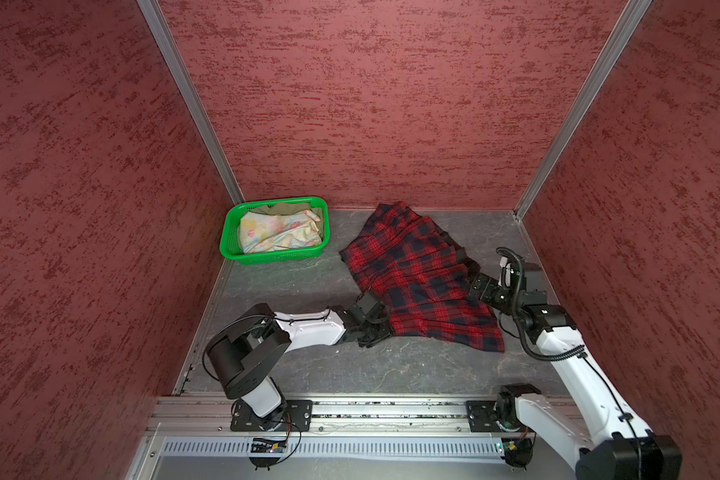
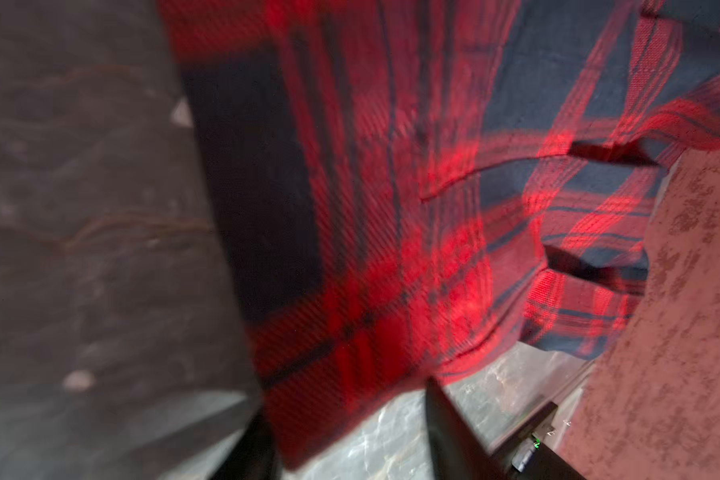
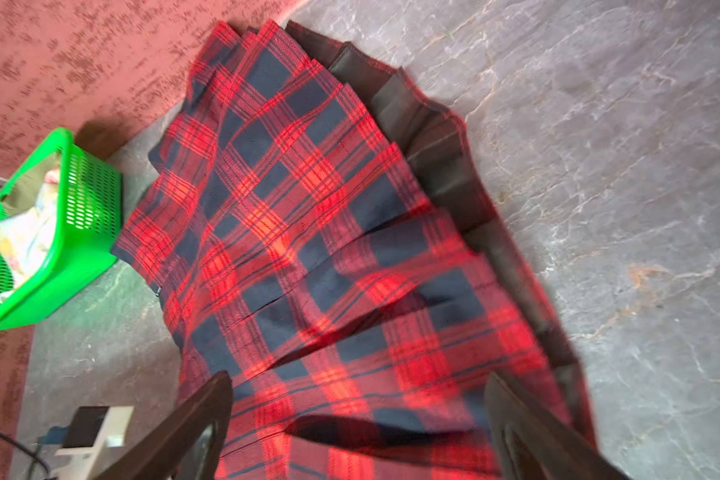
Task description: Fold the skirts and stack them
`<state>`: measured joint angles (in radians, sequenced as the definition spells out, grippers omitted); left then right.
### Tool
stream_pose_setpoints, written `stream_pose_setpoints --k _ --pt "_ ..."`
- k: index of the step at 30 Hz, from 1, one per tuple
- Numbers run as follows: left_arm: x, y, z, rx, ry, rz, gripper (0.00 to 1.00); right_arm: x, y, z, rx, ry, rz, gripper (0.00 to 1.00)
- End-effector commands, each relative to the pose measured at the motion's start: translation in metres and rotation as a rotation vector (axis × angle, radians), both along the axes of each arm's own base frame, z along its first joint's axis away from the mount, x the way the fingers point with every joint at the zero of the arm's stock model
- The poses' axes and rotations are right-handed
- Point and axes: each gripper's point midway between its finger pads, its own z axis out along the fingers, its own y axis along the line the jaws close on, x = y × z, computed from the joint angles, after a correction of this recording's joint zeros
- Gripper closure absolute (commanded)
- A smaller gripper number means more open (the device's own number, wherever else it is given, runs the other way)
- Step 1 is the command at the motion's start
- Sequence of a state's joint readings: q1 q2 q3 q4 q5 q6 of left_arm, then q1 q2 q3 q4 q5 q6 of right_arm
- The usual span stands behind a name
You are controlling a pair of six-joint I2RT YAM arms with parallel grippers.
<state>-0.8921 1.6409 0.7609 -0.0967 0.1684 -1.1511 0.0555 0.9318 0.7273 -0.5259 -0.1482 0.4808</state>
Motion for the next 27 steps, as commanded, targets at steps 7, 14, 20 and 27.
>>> stream_pose_setpoints --k 7,14,20,27 --pt "0.030 0.025 0.017 0.071 -0.125 0.217 1.00 -0.011 0.018 -0.014 0.038 0.015 0.048 0.06" --pt "0.053 0.034 0.082 0.087 -0.259 0.181 1.00 -0.022 0.044 -0.015 -0.034 0.044 0.163 0.07" --pt "0.078 0.029 0.143 0.085 -0.392 0.120 1.00 -0.021 0.078 0.017 -0.020 -0.067 0.317 0.08" --pt "0.103 0.025 0.172 0.040 -0.439 0.098 1.00 -0.030 0.113 0.045 -0.036 -0.258 0.458 0.05"
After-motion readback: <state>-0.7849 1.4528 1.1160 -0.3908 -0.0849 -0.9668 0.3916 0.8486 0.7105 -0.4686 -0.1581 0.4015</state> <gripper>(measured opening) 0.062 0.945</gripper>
